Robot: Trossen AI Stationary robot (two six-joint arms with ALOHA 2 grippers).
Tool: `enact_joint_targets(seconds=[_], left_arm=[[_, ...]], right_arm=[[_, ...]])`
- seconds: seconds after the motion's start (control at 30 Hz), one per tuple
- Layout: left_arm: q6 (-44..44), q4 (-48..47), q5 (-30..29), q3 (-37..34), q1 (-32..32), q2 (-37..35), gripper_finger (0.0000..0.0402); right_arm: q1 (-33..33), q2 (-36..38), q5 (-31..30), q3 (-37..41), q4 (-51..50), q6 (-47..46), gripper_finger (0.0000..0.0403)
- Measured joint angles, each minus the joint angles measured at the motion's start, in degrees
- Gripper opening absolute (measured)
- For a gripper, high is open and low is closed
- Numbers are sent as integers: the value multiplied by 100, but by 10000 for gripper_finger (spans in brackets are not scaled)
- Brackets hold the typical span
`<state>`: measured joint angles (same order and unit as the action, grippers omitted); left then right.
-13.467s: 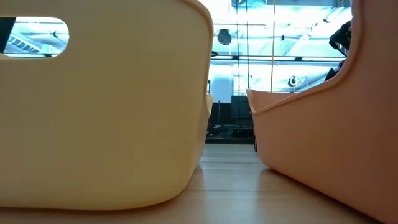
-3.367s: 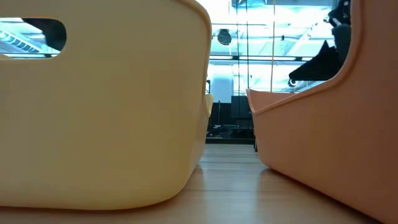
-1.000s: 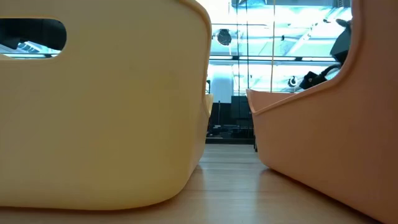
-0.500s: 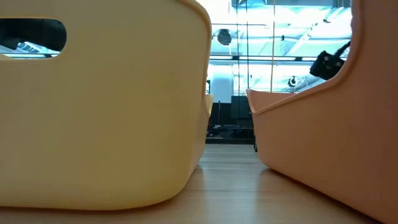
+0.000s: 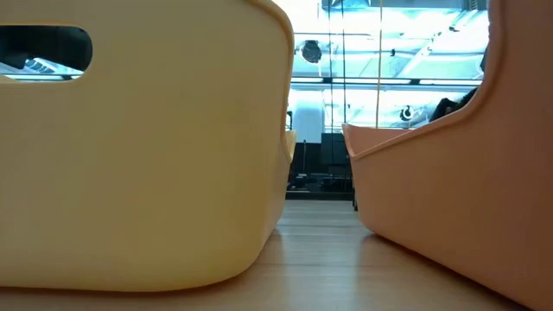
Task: Sort batteries
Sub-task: Put the black battery into the orange bin
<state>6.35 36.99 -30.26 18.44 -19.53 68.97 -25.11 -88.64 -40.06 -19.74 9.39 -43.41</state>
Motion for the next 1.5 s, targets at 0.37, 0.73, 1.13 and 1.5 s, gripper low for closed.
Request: enact_joint_targets(seconds=[0.37,0.73,1.13,1.5], left_arm=[[-1,-11,0,2,0,0,134],[-132,-50,0,2,0,0,134],[-297,-210,-4,4,4,1,134],[64,-80,-150,8,29,2,134]], right_arm=[[-1,-103,269,-12,-2,-214,31],[-28,790,195,-147,-598,220,31],[-897,1886,-722,-1843,-1735,1729,31],[-1984,1108,1152,-1618,983,2507,31]])
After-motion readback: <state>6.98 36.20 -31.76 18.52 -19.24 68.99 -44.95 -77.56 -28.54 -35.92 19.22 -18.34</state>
